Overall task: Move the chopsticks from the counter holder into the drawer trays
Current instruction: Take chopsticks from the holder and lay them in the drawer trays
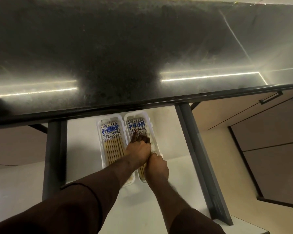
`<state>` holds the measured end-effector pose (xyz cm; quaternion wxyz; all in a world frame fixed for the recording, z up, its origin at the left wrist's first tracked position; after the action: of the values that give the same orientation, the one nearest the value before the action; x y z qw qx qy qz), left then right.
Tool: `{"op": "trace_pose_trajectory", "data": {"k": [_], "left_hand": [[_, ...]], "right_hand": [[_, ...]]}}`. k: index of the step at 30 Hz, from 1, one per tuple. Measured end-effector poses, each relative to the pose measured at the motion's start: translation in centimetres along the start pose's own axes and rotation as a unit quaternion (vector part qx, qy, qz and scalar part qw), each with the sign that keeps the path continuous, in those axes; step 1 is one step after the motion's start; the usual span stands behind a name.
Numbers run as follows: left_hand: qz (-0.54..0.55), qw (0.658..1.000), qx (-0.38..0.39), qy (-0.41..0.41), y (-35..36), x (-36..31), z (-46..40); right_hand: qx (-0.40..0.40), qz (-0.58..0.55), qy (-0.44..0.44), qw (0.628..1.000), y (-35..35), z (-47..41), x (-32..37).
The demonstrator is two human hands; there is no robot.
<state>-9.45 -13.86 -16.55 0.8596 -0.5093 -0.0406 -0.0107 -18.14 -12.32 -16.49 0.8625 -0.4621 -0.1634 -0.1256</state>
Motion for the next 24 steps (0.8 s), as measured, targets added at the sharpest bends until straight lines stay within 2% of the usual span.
{"op": "trace_pose_trajectory", "data": {"k": [6, 13, 19, 24], "left_hand": [[-0.047, 0.999, 0.014, 0.008, 0.2, -0.4, -0.3], [-0.02, 0.999, 0.015, 0.024, 0.9, -0.2, -0.8], [-0.037, 0.995, -0.094, 0.022, -0.6, 0.6, 1.2], [-0.001, 0.99, -0.133, 0.04, -1.7, 1.3, 4.6]], "right_hand": [[0.018, -0.008, -0.01, 1.0, 0.1, 0.0, 0.0], [0.032, -0.008, -0.045, 0.998, -0.2, 0.5, -0.1], [-0.018, 0.013, -0.086, 0.996, -1.0, 2.0, 0.6], [-0.021, -0.015, -0.095, 0.995, -3.2, 3.4, 1.4]]}}
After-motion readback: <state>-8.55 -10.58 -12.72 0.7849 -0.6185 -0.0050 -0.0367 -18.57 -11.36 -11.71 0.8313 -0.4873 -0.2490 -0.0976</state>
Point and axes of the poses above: each hand's wrist, its own z-axis away from the middle knuckle, its own y-axis out of the palm, x = y × z, the point moved 4 cm from there along -z, towards the middle knuckle, and after that the axes turned 15 degrees about -z, right-handed, at the moved point
